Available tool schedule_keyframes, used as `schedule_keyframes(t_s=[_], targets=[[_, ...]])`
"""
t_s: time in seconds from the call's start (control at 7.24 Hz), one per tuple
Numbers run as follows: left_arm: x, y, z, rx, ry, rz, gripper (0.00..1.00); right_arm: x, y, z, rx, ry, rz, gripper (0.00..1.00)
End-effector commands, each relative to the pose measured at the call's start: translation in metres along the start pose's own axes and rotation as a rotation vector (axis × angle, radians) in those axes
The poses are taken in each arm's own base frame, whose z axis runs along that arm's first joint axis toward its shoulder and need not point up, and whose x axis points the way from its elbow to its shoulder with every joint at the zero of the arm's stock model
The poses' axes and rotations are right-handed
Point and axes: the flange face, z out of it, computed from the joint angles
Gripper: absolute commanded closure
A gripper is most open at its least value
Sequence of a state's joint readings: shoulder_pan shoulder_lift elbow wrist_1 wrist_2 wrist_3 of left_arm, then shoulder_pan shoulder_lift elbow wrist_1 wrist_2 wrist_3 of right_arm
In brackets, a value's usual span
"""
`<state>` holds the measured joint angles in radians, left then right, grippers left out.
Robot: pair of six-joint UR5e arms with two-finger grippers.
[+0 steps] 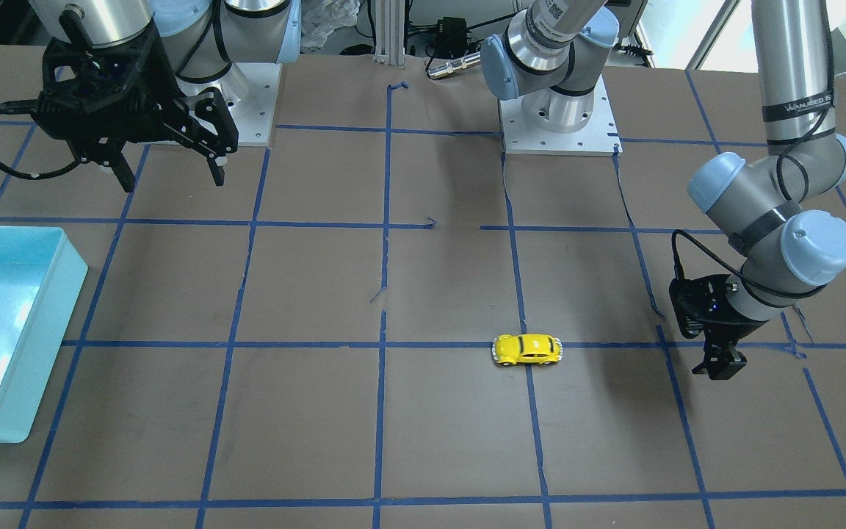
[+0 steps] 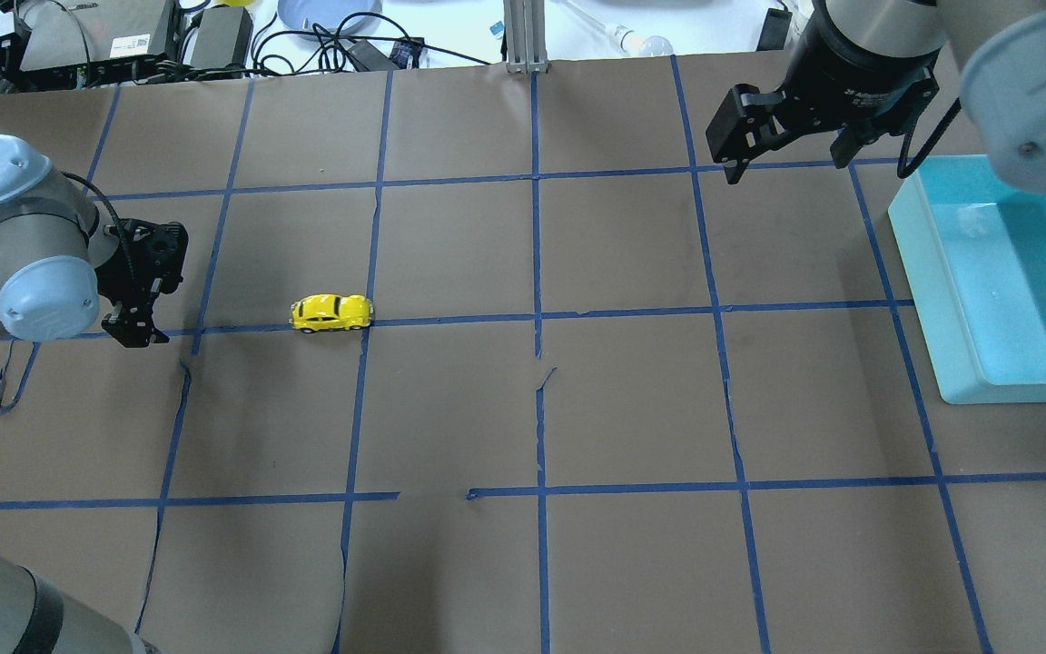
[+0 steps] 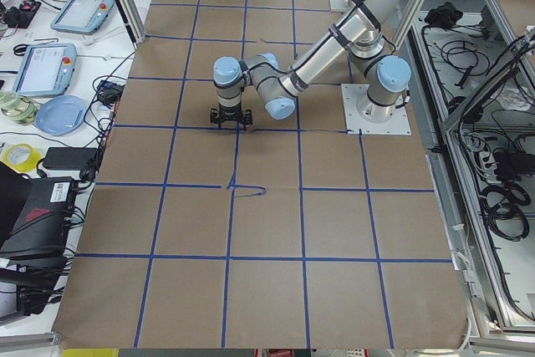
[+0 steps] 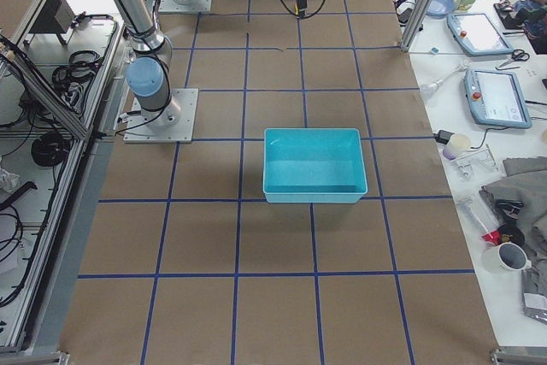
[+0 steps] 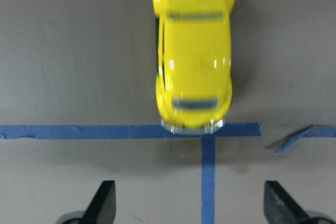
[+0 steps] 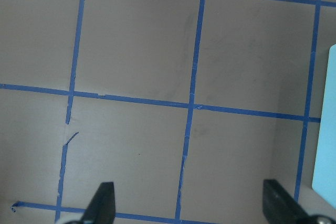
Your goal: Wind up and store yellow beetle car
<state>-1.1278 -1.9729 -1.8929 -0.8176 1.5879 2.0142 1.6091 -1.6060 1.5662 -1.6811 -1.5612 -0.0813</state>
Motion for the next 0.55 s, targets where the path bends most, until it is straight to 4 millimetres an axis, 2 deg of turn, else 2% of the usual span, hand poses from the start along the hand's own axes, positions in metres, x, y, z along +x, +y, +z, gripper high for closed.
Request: schedule_keyframes(t_s=[0.0, 0.41], targets=[[-0.0007, -0.0025, -0.0038, 0.0, -0.005, 0.003, 0.0, 0.0, -0.0002, -0.0008, 0.002, 0.001, 0.0, 0.0], [-0.0021, -0.0121, -0.0099, -0.002, -0.01, 0.009, 0.0, -0.0001, 0.0, 0.0, 0.0, -0.001, 0.0, 0.0]])
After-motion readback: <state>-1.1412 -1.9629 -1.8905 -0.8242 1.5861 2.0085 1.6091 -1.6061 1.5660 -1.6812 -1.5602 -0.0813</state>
